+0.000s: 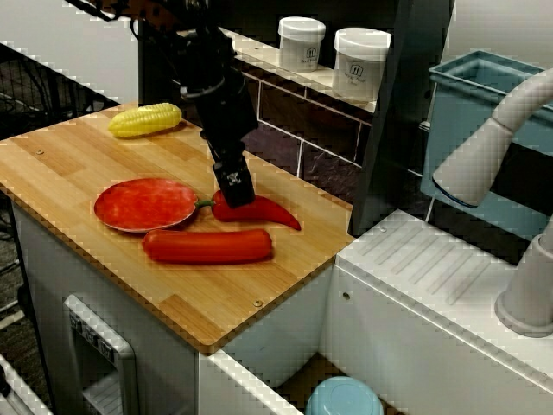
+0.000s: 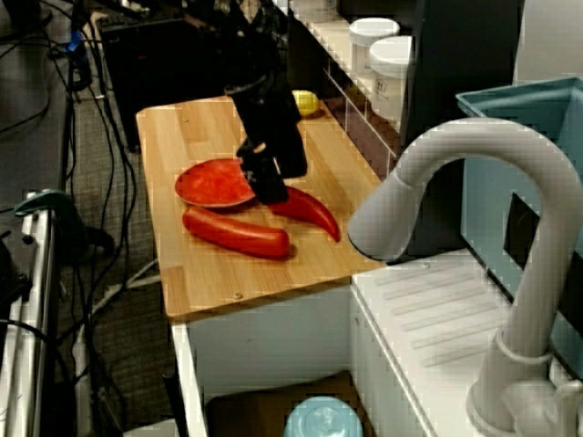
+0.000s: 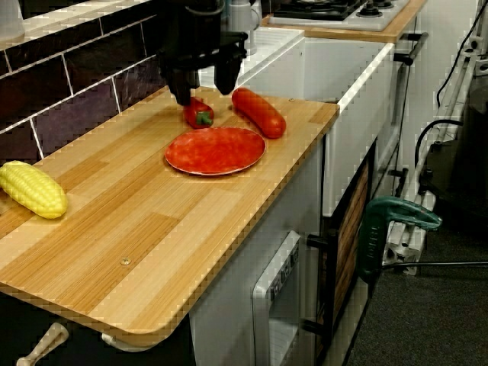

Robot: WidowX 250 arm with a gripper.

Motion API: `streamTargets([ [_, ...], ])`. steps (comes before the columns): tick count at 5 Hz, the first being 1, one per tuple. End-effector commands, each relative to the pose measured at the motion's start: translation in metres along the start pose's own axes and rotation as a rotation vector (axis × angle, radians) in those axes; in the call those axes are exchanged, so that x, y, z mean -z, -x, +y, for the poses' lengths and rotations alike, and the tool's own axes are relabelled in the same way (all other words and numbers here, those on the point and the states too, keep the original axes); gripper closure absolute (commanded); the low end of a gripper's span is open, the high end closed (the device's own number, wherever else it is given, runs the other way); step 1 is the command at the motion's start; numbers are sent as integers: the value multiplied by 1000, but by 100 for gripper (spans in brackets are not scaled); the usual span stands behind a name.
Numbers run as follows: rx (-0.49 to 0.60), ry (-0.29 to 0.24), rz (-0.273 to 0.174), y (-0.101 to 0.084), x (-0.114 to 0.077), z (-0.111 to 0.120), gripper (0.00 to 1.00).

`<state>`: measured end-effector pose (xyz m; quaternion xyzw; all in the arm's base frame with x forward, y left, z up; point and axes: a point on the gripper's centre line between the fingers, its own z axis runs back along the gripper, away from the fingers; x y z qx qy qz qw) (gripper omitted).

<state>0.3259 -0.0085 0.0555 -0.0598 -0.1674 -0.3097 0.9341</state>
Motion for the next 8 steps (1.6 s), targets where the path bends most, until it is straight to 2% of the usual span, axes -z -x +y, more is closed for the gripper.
streamTargets([
  [1, 22, -40, -7, 9, 4, 7, 0],
  [2, 23, -44, -4, 13, 8, 10, 0],
  [3, 16, -44, -16, 17, 7, 10, 100],
  [5, 2, -48, -17, 22, 7, 12, 100],
  [8, -23, 5, -49, 26, -43, 19, 100],
])
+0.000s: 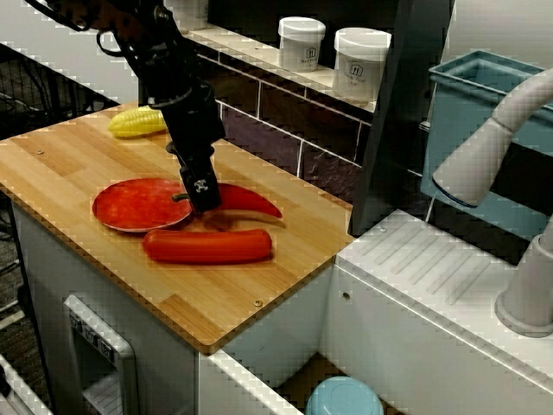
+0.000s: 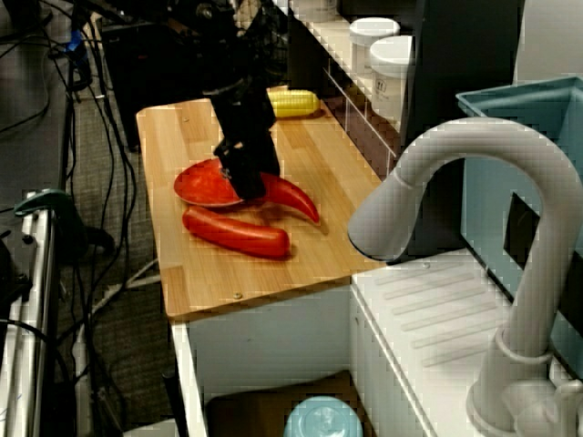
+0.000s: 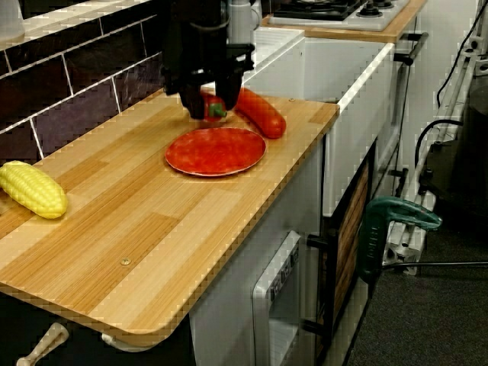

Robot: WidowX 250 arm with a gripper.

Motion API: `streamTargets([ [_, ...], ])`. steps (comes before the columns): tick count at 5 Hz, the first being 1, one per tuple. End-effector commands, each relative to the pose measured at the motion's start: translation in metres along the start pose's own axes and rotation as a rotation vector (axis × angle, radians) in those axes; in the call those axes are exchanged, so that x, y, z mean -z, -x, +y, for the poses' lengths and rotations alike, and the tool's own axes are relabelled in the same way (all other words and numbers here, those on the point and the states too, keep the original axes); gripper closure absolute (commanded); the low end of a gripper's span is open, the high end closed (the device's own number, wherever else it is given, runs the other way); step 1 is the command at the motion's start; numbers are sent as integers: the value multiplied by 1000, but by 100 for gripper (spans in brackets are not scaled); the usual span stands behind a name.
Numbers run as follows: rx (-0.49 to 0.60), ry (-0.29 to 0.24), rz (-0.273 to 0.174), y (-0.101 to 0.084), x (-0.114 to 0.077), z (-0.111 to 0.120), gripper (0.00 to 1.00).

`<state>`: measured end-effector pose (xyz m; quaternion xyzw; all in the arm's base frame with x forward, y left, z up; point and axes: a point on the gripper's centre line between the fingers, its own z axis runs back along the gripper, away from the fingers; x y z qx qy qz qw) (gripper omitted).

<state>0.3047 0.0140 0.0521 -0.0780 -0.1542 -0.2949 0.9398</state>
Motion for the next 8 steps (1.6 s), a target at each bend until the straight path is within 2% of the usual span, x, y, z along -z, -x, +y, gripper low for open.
streamTargets([
  [1, -1, -13, -83, -4, -55, 17, 100],
  [3, -24, 9, -114, -1, -89, 28, 100],
  [4, 18, -3, -77, 3, -102, 35, 100],
  [5, 73, -11, -5, 8, -113, 45, 100],
  [6, 65, -21, 8, 16, -121, 55, 100],
  [7, 74, -25, 43, 24, -125, 60, 100],
  [8, 121, -49, 91, 33, -120, 60, 100],
])
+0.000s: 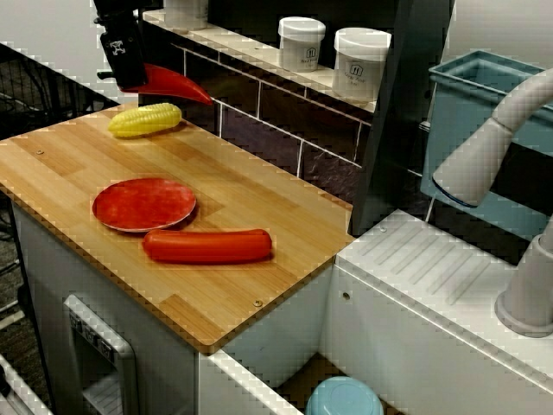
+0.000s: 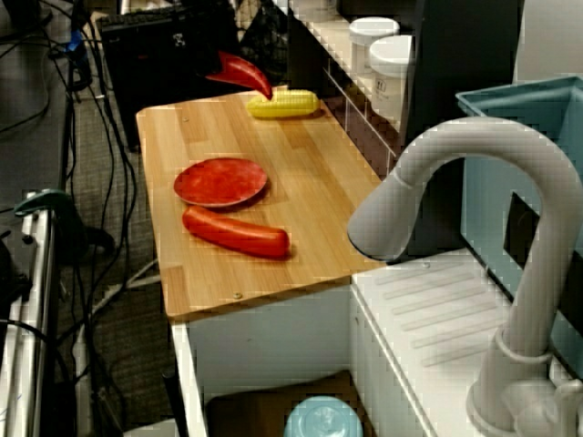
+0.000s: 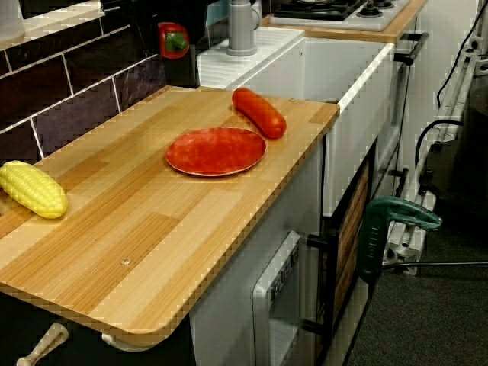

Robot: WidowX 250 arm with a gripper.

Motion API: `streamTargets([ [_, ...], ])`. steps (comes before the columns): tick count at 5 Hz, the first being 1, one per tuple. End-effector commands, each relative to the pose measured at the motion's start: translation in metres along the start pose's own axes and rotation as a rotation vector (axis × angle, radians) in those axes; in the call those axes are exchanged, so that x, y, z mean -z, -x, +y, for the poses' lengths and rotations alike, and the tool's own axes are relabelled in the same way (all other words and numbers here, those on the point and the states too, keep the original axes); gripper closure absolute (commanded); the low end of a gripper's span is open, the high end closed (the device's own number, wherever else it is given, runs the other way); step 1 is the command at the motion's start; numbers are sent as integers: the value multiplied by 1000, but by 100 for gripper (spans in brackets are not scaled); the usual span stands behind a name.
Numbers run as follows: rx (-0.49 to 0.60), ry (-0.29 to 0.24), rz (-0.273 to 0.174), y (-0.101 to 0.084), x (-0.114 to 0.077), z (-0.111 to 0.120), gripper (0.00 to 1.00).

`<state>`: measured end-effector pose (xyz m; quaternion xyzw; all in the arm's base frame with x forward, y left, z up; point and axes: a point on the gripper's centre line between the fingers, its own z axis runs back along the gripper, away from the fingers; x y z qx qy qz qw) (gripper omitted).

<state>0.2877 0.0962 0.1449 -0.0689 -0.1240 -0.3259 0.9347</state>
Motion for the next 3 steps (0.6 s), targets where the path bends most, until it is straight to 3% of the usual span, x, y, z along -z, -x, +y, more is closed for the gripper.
streamTargets([
  [1, 92, -59, 55, 15, -2, 5, 100],
  [3, 118, -82, 88, 30, 17, -7, 100],
])
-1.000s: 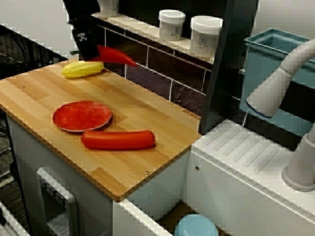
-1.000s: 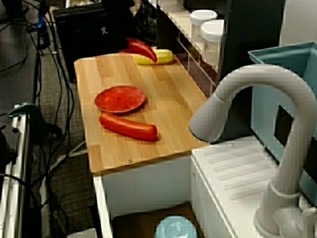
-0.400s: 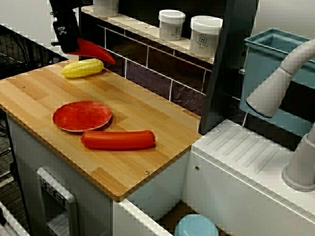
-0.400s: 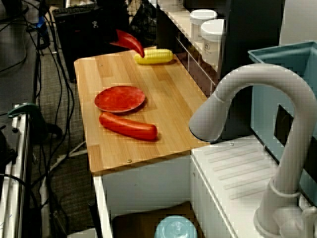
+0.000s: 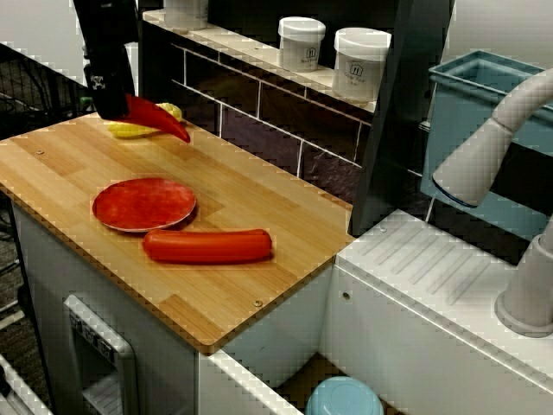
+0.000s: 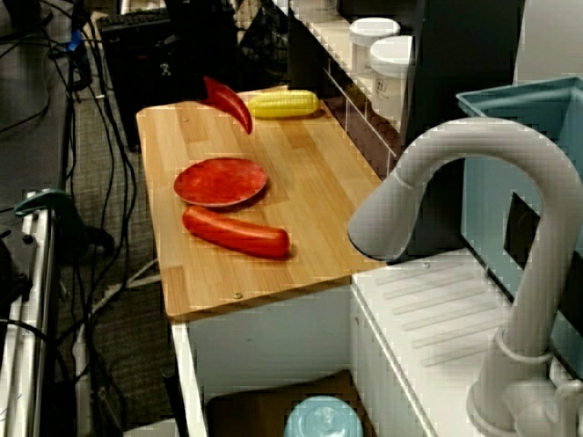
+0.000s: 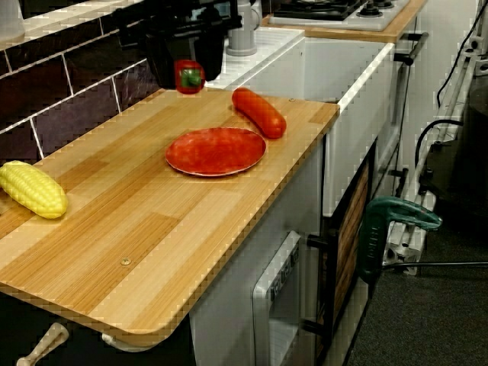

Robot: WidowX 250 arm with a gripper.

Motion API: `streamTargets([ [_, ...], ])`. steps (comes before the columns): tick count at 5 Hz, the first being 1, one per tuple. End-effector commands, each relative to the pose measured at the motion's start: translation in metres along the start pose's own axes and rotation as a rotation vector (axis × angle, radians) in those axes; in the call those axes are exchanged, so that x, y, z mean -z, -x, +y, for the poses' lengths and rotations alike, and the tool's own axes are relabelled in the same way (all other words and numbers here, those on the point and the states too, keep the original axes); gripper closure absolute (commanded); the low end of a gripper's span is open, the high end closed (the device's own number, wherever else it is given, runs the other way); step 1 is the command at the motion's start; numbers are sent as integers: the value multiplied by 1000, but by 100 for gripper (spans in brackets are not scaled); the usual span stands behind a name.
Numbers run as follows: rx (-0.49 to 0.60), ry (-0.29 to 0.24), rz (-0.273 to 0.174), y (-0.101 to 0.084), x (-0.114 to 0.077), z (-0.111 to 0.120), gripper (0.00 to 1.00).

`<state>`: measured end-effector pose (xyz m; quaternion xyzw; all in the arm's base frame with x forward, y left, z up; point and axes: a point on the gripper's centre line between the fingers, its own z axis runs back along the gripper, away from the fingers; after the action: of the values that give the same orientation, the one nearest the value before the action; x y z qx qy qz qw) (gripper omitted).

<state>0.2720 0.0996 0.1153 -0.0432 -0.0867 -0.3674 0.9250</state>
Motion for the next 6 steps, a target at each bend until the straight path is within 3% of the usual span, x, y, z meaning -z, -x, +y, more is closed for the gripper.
streamTargets([
  [1, 29, -87, 17, 12, 6, -8, 100],
  [3, 23, -69, 72, 17, 35, -11, 100],
  [6, 7, -70, 71, 18, 41, -9, 100],
])
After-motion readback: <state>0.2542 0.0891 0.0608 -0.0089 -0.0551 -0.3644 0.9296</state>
